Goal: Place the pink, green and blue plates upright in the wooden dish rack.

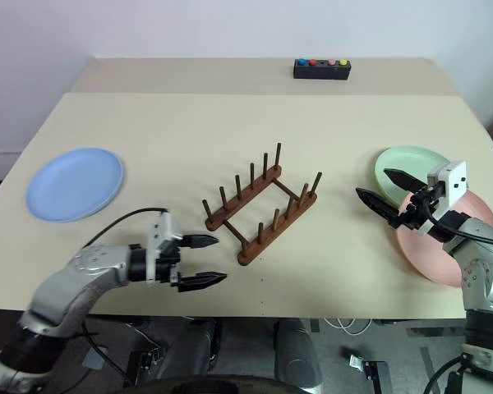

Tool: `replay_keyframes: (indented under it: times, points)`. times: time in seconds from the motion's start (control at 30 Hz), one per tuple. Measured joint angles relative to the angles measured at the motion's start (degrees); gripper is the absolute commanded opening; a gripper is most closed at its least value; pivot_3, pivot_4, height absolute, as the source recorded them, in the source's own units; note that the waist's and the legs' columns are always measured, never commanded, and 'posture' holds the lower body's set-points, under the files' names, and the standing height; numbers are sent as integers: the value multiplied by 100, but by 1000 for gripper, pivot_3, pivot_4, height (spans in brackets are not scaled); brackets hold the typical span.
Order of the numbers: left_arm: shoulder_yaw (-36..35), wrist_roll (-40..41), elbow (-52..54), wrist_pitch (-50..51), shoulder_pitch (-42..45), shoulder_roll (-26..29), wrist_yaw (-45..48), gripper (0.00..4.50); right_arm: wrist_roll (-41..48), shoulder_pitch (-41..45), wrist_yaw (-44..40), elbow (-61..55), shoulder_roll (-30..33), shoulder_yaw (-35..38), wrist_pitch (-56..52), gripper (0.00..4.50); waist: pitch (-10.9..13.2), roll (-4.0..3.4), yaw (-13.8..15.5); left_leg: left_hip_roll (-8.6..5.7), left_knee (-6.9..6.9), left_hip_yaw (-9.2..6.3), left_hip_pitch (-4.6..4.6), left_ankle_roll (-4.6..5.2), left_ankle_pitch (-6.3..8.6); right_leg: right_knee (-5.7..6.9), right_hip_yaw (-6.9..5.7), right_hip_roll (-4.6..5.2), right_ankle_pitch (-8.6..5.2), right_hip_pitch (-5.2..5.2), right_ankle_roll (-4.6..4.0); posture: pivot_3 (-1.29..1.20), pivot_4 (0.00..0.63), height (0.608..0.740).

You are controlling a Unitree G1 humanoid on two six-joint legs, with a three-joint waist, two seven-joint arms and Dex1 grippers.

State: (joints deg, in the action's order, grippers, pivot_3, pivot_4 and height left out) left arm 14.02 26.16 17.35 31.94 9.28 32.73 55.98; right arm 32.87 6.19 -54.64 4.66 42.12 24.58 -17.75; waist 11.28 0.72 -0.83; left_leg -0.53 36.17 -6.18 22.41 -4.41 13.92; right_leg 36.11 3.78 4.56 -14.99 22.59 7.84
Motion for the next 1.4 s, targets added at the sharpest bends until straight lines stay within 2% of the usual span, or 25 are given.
replay_keyframes:
  times: [0.2,0.33,0.43,0.67,0.7,1.03,1.13,1.3,1.4]
  points:
    - [553,-360,-556,-178,640,-492,97,4500,12,-236,225,-268,-131,88,-50,4467,-7,-13,-25,0,1,1,-2,0,0,1,0,-1,2,0,4,0,150,734]
    - [650,-674,-788,-450,730,-735,-129,4500,34,-297,337,-430,-217,96,-50,4467,-7,-13,-11,0,2,0,-2,0,0,0,1,0,2,-2,5,0,150,734]
    - [646,-827,-876,-613,737,-829,-300,3653,60,-304,414,-483,-259,96,-50,4500,-7,-13,-10,0,3,0,-2,0,0,1,1,0,2,-2,4,0,150,734]
    - [479,-1095,-1074,-773,757,-890,-643,176,62,-313,490,-508,-315,96,-48,4500,-7,-13,-12,0,3,0,-2,0,0,1,0,0,3,-2,5,0,150,734]
    - [472,-1113,-1090,-783,757,-882,-649,75,62,-309,490,-508,-318,95,-48,4500,-7,-14,-11,0,3,0,-2,0,0,1,1,0,3,-2,5,0,150,734]
    - [189,-1297,-1369,-1263,777,-624,-701,75,56,-212,513,-507,-374,32,-39,4500,-8,-14,-25,0,1,0,-5,0,0,3,0,-1,3,-2,5,0,150,734]
    - [123,-1263,-1404,-1272,781,-620,-552,894,55,-212,520,-507,-388,10,-35,4500,-8,-14,-19,0,1,0,-3,0,0,1,0,0,3,-2,6,0,150,734]
    - [125,-1315,-1698,-1286,1002,-964,-598,3348,56,-223,532,-512,-405,7,-29,4500,-8,-14,8,-1,6,-2,-3,0,0,1,0,0,5,-5,9,0,150,734]
    - [121,-1310,-1958,-1256,1209,-1222,-622,3348,55,-247,549,-513,-425,9,-22,4500,-8,-14,0,-1,4,-2,-3,0,0,2,0,0,5,-4,10,0,150,734]
